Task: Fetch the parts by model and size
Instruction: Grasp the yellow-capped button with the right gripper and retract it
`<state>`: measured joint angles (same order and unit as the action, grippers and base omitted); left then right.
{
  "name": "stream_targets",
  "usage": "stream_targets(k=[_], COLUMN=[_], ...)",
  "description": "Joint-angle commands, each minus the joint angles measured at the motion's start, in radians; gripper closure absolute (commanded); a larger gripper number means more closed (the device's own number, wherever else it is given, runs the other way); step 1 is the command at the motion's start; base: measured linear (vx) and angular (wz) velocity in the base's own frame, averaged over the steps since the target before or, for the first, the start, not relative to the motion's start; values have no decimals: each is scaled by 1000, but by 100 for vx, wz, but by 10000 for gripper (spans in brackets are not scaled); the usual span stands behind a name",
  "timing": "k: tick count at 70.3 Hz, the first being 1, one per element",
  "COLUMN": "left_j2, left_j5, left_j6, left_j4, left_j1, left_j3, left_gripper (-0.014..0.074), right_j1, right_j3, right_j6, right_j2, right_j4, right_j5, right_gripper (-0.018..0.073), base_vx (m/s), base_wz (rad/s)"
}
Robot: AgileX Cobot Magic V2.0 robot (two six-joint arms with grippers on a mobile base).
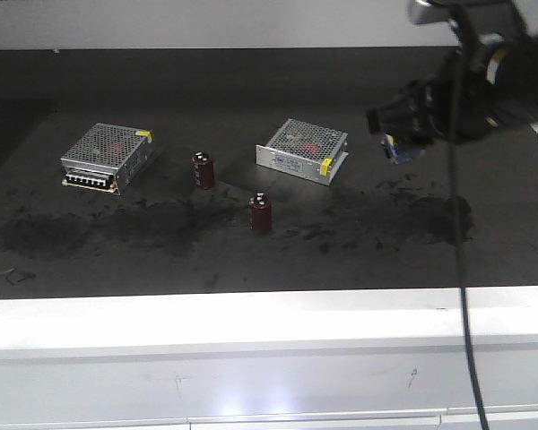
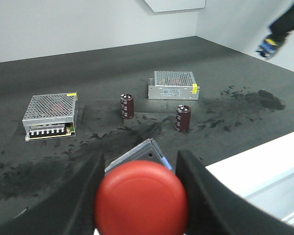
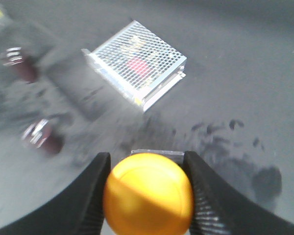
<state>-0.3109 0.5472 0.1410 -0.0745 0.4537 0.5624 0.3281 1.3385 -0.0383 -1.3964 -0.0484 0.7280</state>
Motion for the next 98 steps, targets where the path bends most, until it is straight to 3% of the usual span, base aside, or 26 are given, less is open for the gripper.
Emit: stream_targets(k=[1, 20, 38, 66, 98], left_j2=[-10, -10, -10, -10, -10], left_j5=[-80, -80, -80, -80, -80], left_j6=[4, 4, 4, 4, 4], left_j4=[-2, -2, -2, -2, -2], left_j1=[5, 5, 5, 5, 5], left_j3=[24, 24, 24, 24, 24], left_gripper=[603, 603, 603, 603, 603], right_j1=[-3, -3, -3, -3, -3], right_j3=[-106, -467, -703, -864, -899], right_j6=[0, 4, 3, 4, 2], right_j2=[153, 477, 795, 1130, 1147], right_j4=[-5, -6, 0, -1, -1], right_j5=[-172, -341, -453, -457, -434], right_gripper=[568, 568, 568, 566, 564], base_vx=[0, 0, 0, 0, 0], base_wz=[0, 0, 0, 0, 0])
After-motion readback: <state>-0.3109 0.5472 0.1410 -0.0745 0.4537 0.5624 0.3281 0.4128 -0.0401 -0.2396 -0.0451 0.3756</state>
